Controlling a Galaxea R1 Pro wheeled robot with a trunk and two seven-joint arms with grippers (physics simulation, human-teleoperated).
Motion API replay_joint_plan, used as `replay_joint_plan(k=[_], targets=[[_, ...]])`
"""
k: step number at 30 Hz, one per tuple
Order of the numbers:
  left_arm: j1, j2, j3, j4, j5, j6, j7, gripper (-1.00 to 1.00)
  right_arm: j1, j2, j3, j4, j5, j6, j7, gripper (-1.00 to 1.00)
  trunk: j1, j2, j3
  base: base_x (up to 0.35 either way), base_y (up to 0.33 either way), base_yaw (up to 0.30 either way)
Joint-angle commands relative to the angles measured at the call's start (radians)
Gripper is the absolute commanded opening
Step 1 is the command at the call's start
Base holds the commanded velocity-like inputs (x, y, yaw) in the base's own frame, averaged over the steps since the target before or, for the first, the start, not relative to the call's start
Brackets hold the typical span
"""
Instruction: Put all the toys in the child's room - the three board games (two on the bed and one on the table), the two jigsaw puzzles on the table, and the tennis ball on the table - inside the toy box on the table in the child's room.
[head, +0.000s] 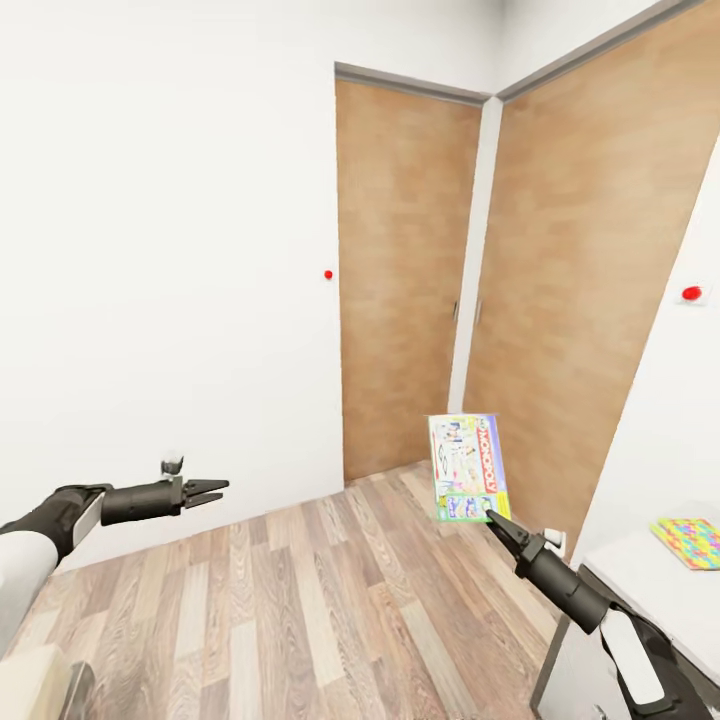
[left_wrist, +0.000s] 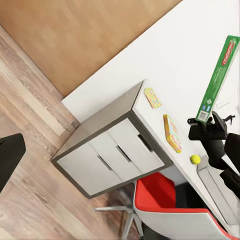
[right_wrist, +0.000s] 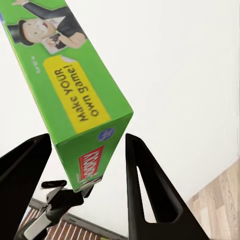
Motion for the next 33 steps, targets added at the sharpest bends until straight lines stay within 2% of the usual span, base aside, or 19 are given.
replay_joint_plan(k=[1, 14, 33], targets=[[0.000, 0.000, 0.003, -0.001, -0.003, 0.011, -0.005, 1.00, -0.001, 0.000, -0.001, 0.001, -0.007, 0.008, 0.001, -1.00, 0.000, -0.001, 0.000, 0.000, 0.000, -0.281], [0.014, 0.012, 0.003, 0.000, -0.003, 0.012, -0.008, 1.00, 0.006, -0.001, -0.004, 0.001, -0.008, 0.009, 0.001, -1.00, 0.000, -0.001, 0.000, 0.000, 0.000, -0.281], [0.014, 0.014, 0.003, 0.000, -0.003, 0.011, -0.005, 1.00, 0.007, -0.001, -0.005, 0.002, -0.008, 0.008, 0.001, -1.00, 0.000, -0.001, 0.000, 0.000, 0.000, -0.281]])
